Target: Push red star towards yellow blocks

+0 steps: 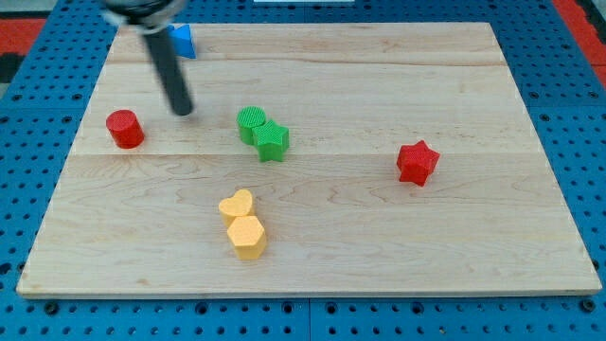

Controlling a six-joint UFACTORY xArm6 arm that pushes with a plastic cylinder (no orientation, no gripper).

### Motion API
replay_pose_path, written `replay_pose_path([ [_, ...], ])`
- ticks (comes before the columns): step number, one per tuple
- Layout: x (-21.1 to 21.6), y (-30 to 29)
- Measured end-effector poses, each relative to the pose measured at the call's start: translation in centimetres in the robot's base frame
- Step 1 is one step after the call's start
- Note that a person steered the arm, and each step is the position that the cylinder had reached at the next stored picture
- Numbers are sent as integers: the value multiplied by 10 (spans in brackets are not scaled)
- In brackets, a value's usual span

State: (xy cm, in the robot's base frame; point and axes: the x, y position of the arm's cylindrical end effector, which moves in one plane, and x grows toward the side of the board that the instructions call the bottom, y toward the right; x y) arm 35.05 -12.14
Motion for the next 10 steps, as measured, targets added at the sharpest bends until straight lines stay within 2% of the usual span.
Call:
replay_pose_path([
  [1,-29,81],
  [2,-1,201],
  [3,50,250],
  [4,58,303],
  [5,83,301],
  [6,94,255],
  [7,119,232],
  [8,150,251],
  [10,161,110],
])
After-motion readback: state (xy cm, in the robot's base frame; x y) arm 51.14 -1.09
